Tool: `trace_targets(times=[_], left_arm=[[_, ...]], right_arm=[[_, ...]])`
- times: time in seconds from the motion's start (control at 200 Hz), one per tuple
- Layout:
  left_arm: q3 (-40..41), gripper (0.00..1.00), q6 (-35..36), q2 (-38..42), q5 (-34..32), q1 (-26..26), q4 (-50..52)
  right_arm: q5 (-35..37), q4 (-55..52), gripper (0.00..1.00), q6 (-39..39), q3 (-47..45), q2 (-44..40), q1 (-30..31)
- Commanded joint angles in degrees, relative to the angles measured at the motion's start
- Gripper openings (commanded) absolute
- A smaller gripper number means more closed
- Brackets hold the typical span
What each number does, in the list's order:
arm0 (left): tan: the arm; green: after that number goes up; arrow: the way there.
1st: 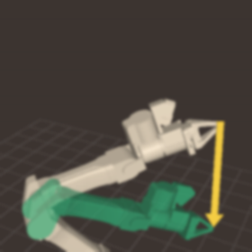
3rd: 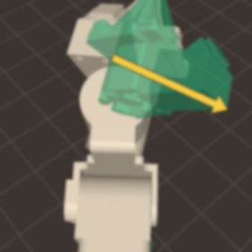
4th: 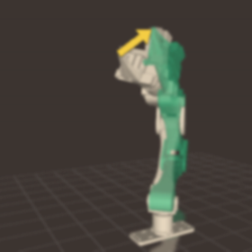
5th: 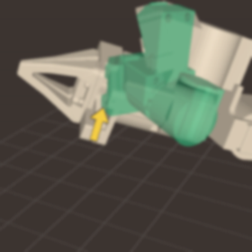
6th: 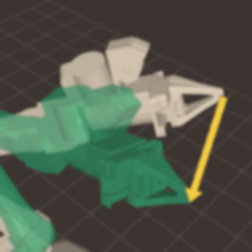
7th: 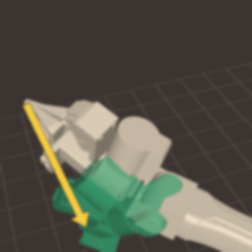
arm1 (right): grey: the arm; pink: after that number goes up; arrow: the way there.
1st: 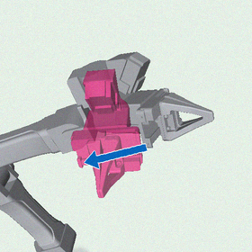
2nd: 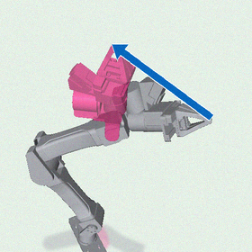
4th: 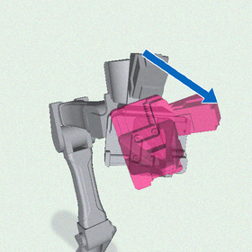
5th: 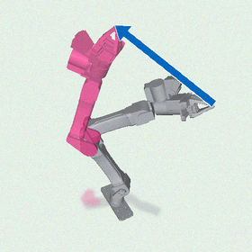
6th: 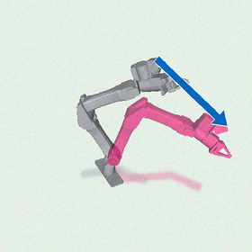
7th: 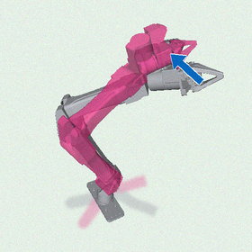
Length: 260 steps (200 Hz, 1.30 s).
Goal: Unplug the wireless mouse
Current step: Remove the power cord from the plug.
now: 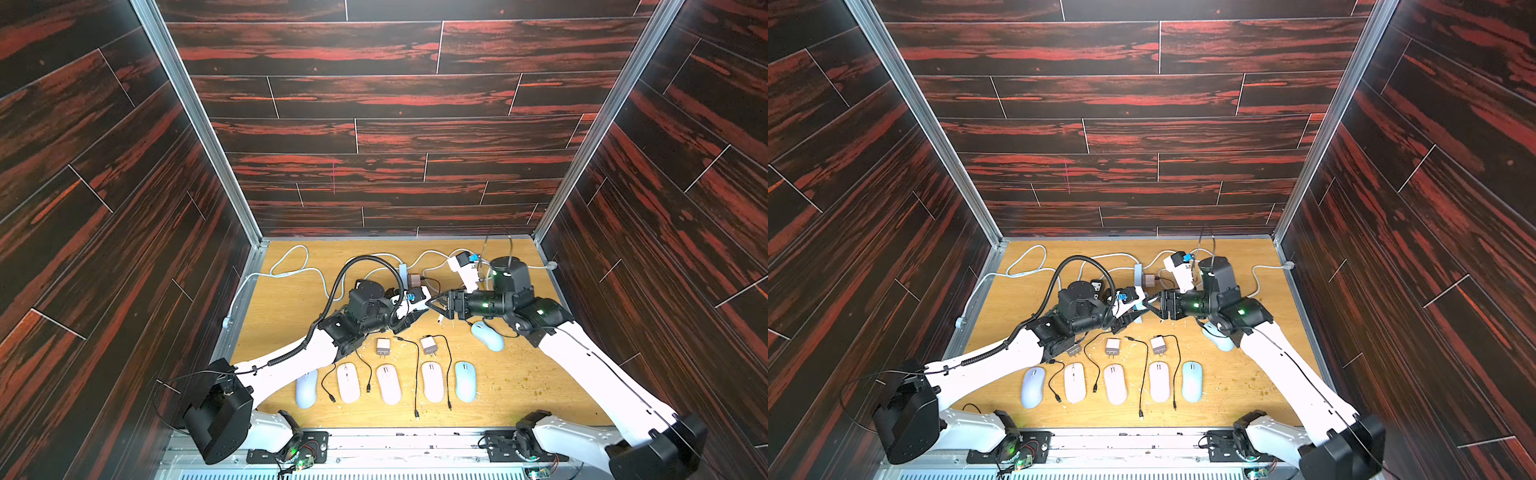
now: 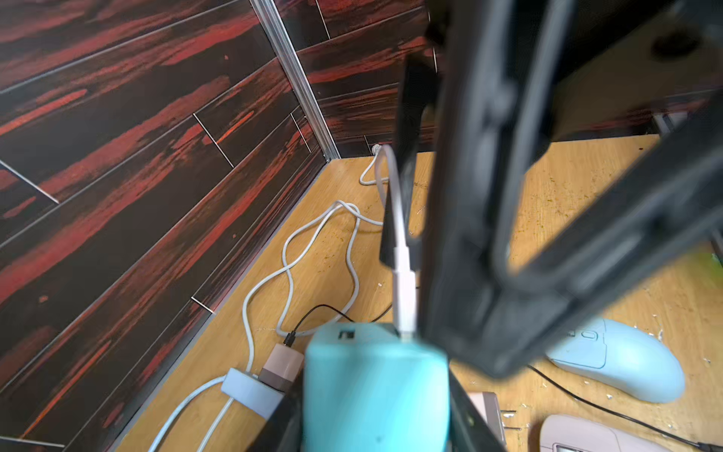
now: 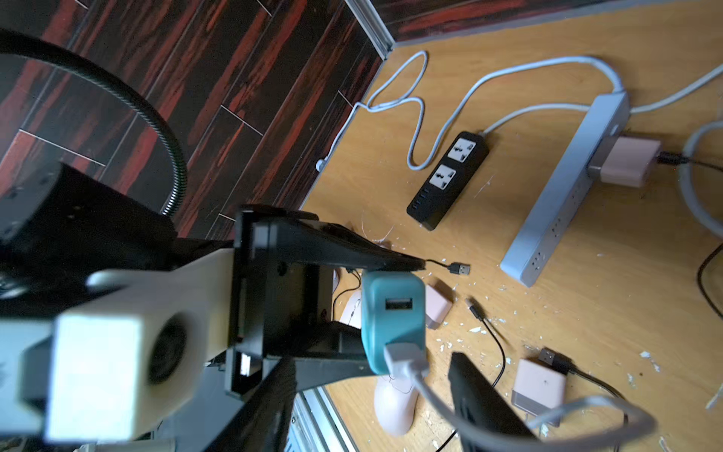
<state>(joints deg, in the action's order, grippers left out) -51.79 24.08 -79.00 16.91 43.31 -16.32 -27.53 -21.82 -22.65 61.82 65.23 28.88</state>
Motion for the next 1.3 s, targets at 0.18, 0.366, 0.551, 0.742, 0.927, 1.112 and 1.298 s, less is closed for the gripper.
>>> trace_targets(times=[0.18, 0.366, 0.551, 0.742, 0.927, 1.112, 1.298], left_arm=[[0.99, 0.00, -1.31, 2.49, 0.54, -0.15, -2.62], [1.46, 0.00, -1.64, 2.89, 0.07, -0.13, -2.73], [1.34, 0.00, -1.97, 2.97, 1.09, -0.14, -2.97], [1.52, 0.00, -1.92, 2.98, 1.03, -0.15, -3.05], [1.34, 0.00, -1.79, 2.99, 1.42, -0.15, -2.80], [1.46, 0.00, -1.66, 2.54, 0.91, -0.14, -3.18], [1.52, 0.00, -1.50, 2.79, -0.45, -0.15, -2.13]], right_arm=[[-0.24, 4.51, 0.52, -2.14, -3.05, 0.75, 0.20], [-1.17, 3.65, 0.42, -1.74, -2.28, 2.34, 0.21], [-0.90, 4.57, 0.35, -2.40, -2.41, 2.39, 0.18], [0.20, 5.95, 0.34, -3.44, -2.72, 1.92, 0.20], [-0.95, 6.62, 0.26, -3.93, -3.35, 2.24, 0.19], [-0.95, 6.62, 0.12, -4.04, -3.55, 2.18, 0.19], [0.72, 6.84, 0.02, -4.42, -3.72, 0.66, 0.19]])
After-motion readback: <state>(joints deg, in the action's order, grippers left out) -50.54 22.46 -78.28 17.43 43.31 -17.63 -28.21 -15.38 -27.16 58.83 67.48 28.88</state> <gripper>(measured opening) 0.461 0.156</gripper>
